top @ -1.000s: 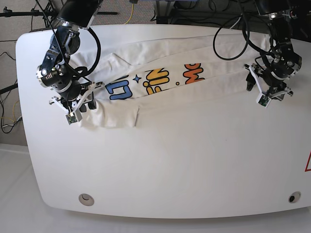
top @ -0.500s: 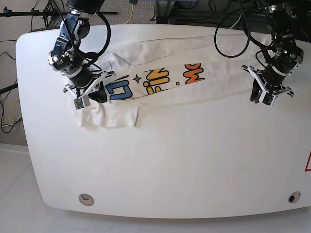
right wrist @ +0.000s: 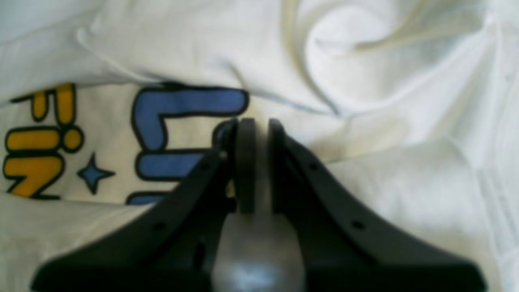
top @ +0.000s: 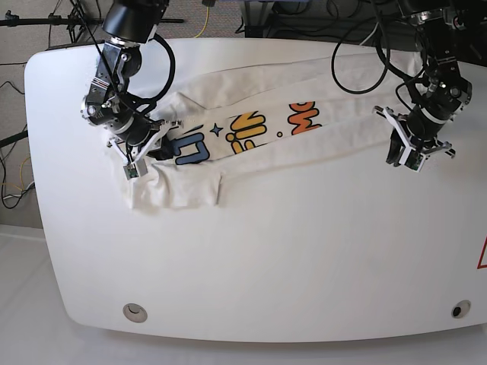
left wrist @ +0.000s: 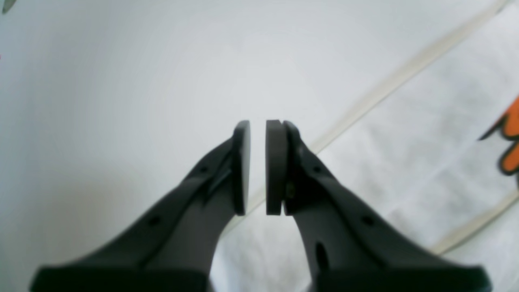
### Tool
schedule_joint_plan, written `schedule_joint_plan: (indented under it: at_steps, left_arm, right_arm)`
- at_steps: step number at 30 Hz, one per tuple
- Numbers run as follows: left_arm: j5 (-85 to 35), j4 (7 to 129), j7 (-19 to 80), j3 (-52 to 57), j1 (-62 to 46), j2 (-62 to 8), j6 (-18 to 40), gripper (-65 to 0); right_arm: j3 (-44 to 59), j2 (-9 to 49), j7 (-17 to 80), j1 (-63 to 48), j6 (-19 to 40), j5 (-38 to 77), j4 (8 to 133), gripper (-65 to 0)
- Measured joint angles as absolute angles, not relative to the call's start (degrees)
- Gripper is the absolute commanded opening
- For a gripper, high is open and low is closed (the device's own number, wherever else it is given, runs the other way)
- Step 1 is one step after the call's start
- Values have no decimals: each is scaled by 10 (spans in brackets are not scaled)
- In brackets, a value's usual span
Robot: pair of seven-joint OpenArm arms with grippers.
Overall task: Fold the T-shirt properly
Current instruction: 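Regrasp the shirt with both grippers and pull it straight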
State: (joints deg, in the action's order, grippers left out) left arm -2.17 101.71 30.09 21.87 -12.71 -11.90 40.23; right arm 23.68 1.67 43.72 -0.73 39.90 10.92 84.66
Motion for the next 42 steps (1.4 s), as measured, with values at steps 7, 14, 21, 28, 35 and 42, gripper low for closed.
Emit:
schedule_joint_plan:
  at_steps: [7, 14, 21, 28, 35, 42]
  left_arm:
    - [17, 1004, 291, 193, -130, -121, 401, -266]
    - [28, 990, 292, 189, -137, -120, 403, -198]
    - [25, 963, 312, 194, -137, -121, 401, -565]
    - [28, 933, 288, 189, -133, -118, 401, -650]
    - [27, 936, 274, 186, -120, -111, 401, -649]
    - [29, 952, 274, 187, -114, -101, 401, -593]
  right_arm:
    - [209, 9, 432, 19, 398, 98, 827, -608]
    - [185, -10, 422, 43, 401, 102, 804, -604]
    - [179, -1, 411, 59, 401, 103, 764, -606]
    - [184, 35, 374, 105, 414, 121, 677, -611]
    - [189, 74, 378, 118, 403, 103, 679, -616]
    - [195, 86, 414, 103, 392, 75, 748, -620]
